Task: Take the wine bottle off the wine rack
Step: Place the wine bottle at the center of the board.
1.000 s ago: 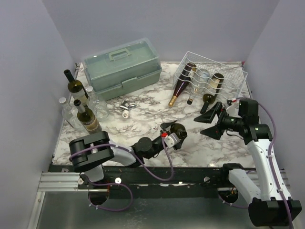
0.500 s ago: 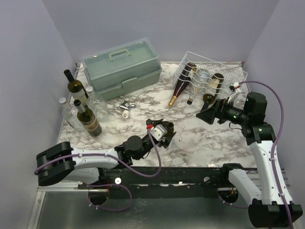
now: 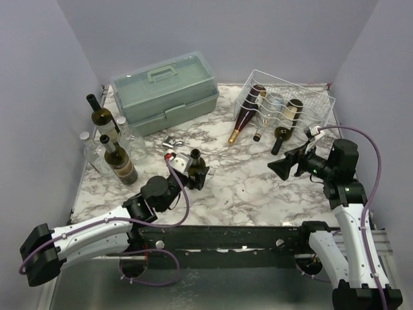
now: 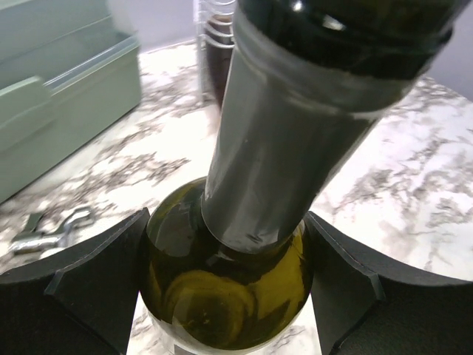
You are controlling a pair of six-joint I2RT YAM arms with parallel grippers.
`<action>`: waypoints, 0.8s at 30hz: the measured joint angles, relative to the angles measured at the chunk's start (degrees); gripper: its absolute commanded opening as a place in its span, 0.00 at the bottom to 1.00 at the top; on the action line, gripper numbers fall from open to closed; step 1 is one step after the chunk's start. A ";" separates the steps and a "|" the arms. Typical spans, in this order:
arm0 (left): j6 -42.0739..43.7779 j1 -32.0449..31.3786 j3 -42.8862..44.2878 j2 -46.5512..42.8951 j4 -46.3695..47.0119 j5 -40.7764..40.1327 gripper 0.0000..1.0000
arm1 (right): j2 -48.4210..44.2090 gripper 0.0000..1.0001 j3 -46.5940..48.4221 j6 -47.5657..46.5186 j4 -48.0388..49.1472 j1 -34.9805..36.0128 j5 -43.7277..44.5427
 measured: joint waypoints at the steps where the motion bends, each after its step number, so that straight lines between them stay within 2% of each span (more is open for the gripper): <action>1: -0.72 1.31 0.00 -1.31 -1.90 -0.07 0.00 | -0.26 1.00 -0.72 -0.42 0.31 -0.07 0.28; 12: -4.26 10.93 0.66 -7.91 -17.11 -4.46 0.00 | 1.46 1.00 -2.93 -1.33 4.13 -1.22 4.59; 24: -6.27 20.52 1.38 -8.26 -20.98 -6.64 0.00 | 1.29 1.00 -3.06 -1.33 4.92 -1.46 6.03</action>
